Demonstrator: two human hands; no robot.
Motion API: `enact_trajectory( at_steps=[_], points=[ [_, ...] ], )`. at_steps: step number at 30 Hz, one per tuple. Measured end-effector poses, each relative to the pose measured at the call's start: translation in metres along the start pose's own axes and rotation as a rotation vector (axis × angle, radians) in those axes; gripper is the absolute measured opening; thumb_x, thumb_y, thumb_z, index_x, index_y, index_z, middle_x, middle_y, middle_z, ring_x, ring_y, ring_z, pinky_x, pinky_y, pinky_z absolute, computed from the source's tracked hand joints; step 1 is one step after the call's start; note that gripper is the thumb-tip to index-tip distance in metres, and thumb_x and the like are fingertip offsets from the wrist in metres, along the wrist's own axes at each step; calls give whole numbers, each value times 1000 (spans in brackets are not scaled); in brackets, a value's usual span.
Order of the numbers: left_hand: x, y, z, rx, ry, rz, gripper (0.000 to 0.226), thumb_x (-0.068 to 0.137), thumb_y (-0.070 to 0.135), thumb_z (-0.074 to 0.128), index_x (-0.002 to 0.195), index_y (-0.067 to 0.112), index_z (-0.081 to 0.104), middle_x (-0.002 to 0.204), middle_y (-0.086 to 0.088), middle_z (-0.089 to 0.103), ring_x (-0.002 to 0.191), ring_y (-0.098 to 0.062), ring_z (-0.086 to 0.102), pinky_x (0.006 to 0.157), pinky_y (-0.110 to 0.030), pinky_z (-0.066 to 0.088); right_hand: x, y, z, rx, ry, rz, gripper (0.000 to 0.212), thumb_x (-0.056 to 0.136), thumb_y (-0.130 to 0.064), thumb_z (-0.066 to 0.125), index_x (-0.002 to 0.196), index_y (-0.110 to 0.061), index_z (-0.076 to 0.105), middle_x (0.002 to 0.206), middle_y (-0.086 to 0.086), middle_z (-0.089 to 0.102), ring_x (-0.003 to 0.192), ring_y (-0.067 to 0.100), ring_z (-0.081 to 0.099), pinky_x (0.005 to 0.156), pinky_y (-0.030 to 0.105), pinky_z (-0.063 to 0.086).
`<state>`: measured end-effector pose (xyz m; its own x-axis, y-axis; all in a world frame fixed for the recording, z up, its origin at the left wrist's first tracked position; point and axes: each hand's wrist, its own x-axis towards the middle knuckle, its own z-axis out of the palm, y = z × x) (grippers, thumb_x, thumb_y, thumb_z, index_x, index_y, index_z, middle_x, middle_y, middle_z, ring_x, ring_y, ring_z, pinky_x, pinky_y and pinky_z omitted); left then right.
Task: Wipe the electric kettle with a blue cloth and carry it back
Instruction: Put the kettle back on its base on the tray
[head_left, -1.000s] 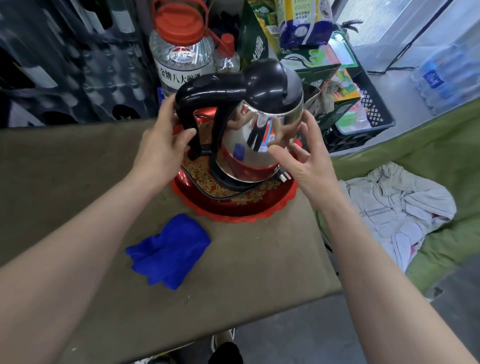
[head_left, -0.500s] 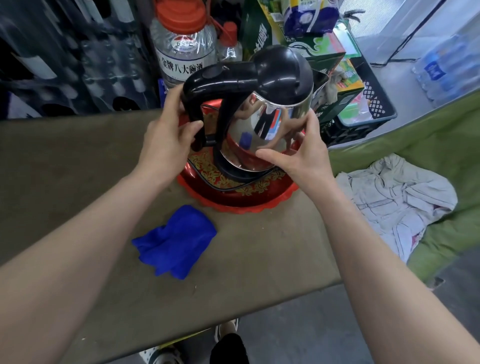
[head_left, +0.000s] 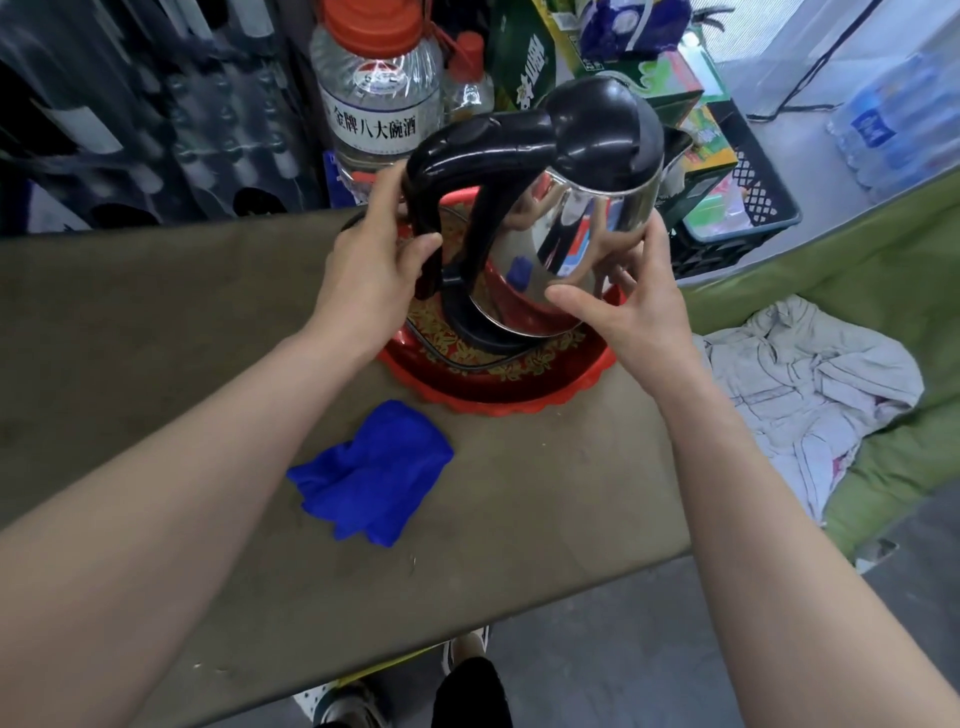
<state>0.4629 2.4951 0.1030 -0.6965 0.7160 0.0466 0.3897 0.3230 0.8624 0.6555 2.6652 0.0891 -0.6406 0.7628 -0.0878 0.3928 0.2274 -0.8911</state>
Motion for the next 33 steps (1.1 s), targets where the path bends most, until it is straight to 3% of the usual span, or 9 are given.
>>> enact_trajectory(
  at_steps=[11,16,18,20,22,24,26,29,33],
  points=[
    [8,-12,-20,-64,59,-84,57,97,19,55,143,39,29,131,5,57,116,-13,62,92,-46,56,20,-17,25,9,-53,-48,117,74,-40,92,163,-29,17,147,-2,53,133,15,59,114,40,49],
    [-3,-13,-19,-107,82,-110,54,99,14,53,144,32,30,122,18,58,110,2,62,87,-38,60,32,-25,17,-40,-120,-76,114,79,-31,90,165,-23,16,145,-7,50,131,7,52,89,-3,44],
    [-11,-11,-16,-88,78,-97,52,98,17,55,142,33,32,112,31,59,102,11,61,87,-40,59,25,-20,13,-41,-113,-93,113,76,-30,92,163,-22,21,143,-2,54,132,11,56,94,3,47],
    [-19,-7,-13,-59,66,-77,51,97,20,56,138,38,33,109,37,60,104,3,64,90,-46,57,15,-12,9,-13,-86,-89,113,74,-27,94,162,-23,24,141,0,56,130,14,60,101,19,53],
    [-23,-2,-10,-43,51,-54,51,96,19,57,137,39,34,114,28,62,110,-10,66,95,-47,54,5,-2,7,20,-64,-67,114,72,-28,94,161,-27,24,141,-3,56,127,17,62,107,37,54],
    [-27,5,-9,-9,44,-24,50,96,18,59,138,34,36,121,16,63,110,-10,66,98,-39,53,-5,2,7,47,-41,-51,116,70,-30,94,161,-30,22,146,-6,54,128,19,61,108,44,54],
    [-30,9,-10,34,27,-2,50,96,17,60,139,31,38,124,10,64,108,-10,67,97,-33,52,-13,4,11,69,-37,-10,120,71,-25,94,162,-34,16,150,-9,51,132,15,58,108,39,53],
    [-36,8,-12,80,9,6,52,96,19,60,140,32,37,119,5,68,108,-12,67,96,-39,53,-15,4,16,90,-55,9,129,71,-24,95,162,-42,6,153,-17,44,134,4,54,113,38,50],
    [-36,8,-14,117,24,13,53,96,22,59,143,31,33,123,2,66,109,-15,66,94,-45,53,0,3,17,78,-105,-6,130,72,-22,95,163,-35,3,156,-16,43,132,-8,53,108,15,44]
  ],
)
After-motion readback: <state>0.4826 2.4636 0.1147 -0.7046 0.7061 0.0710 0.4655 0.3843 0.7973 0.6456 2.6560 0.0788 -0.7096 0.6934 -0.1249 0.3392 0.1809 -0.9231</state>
